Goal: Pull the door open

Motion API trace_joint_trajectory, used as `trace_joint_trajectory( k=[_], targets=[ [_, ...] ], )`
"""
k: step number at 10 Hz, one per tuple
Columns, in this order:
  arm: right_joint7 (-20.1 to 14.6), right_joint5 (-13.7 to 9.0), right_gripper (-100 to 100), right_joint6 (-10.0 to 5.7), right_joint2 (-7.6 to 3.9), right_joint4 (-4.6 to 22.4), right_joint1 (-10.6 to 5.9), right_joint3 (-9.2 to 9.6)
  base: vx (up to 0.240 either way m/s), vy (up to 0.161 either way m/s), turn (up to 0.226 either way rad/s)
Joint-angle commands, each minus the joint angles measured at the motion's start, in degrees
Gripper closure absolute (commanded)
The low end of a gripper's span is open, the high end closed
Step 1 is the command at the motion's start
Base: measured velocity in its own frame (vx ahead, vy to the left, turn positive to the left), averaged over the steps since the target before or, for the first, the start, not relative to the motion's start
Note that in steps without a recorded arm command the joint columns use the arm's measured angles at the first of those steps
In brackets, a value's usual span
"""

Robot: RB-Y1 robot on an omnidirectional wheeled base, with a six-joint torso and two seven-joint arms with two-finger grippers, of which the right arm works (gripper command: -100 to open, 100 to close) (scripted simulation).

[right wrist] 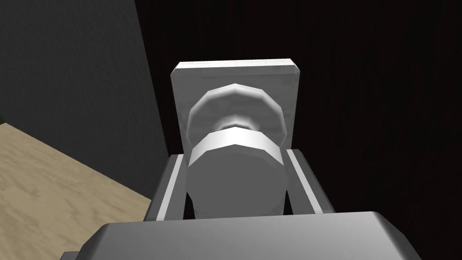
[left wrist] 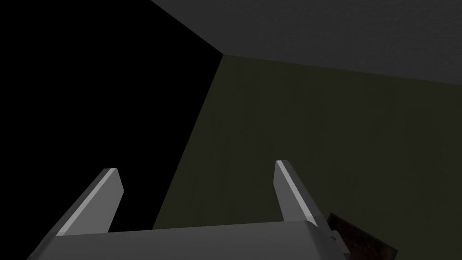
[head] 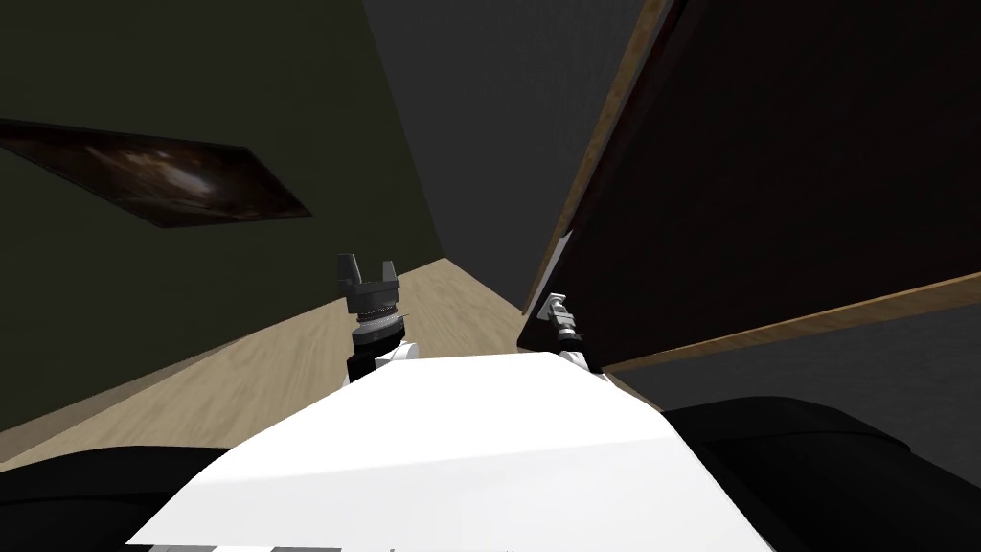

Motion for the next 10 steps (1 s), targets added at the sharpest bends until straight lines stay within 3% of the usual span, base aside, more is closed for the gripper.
trace_joint_trajectory(
  k=[1,3,4,10],
  targets=[
    [-1.05,0.21,100,-0.76,-0.93,-0.18,0.15,0.86,-0.223,-0.038,0.112],
    [-1.94,0.34,100,-1.27,-1.91,-0.34,0.47,1.56,-0.211,-0.056,0.110],
    [-1.63,0.30,100,-0.89,-1.57,-0.22,0.52,1.50,-0.084,-0.010,0.032],
    [-4.91,1.13,100,-3.08,-5.02,-0.34,1.38,4.00,-0.222,-0.035,0.141]
  ],
)
